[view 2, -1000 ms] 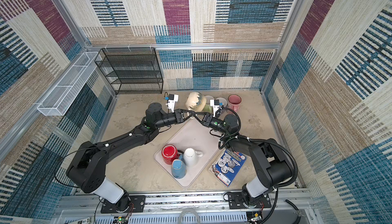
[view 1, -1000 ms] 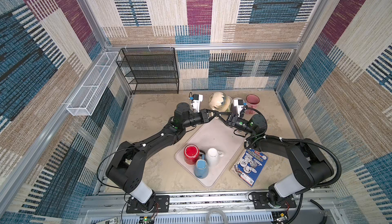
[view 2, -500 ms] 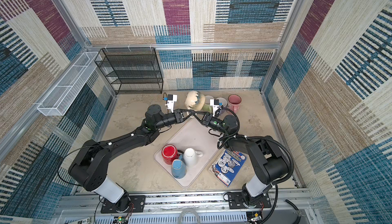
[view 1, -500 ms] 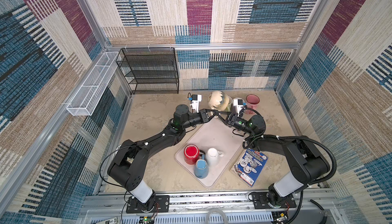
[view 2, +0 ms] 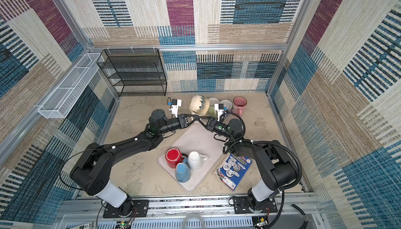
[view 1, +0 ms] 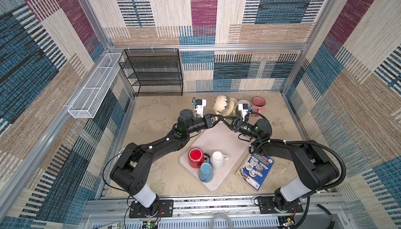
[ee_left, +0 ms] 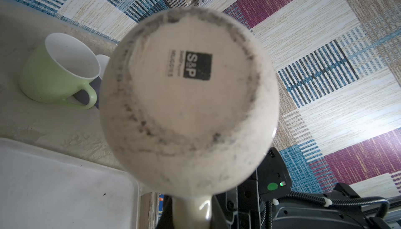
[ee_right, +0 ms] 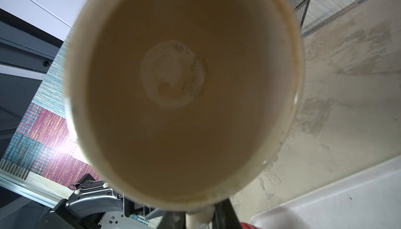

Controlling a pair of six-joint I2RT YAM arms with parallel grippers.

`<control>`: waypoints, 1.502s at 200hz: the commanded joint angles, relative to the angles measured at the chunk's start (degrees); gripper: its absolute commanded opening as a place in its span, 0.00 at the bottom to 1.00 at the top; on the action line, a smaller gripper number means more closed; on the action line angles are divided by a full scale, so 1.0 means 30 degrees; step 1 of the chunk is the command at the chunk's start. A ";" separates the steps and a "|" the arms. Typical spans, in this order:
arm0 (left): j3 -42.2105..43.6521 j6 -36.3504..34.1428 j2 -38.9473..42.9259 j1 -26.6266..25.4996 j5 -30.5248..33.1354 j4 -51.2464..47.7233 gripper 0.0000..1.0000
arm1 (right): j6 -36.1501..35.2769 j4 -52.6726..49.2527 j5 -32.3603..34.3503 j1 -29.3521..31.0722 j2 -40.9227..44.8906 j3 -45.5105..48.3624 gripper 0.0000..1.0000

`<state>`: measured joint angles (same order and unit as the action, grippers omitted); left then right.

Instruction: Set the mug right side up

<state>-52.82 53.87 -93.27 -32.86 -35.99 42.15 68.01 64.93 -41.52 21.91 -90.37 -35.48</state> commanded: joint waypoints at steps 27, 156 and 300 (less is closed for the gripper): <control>0.0699 -0.0871 -0.0651 -0.0051 -0.0690 0.0338 0.20 | -0.0820 0.1545 0.0069 0.0032 0.0729 0.0581 0.00; 0.2432 -0.0721 -0.1802 -0.0080 -0.0137 0.1331 0.33 | -0.1963 0.0741 0.0304 0.0037 0.1097 0.2783 0.00; 0.2047 -0.1586 -0.1593 -0.0402 0.0295 0.0173 0.00 | -0.1873 0.0715 0.0284 0.0043 0.0593 0.2476 0.00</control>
<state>-46.52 52.86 -98.45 -33.80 -37.04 45.58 60.18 56.75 -39.46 21.93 -88.01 -26.74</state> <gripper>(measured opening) 0.202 0.187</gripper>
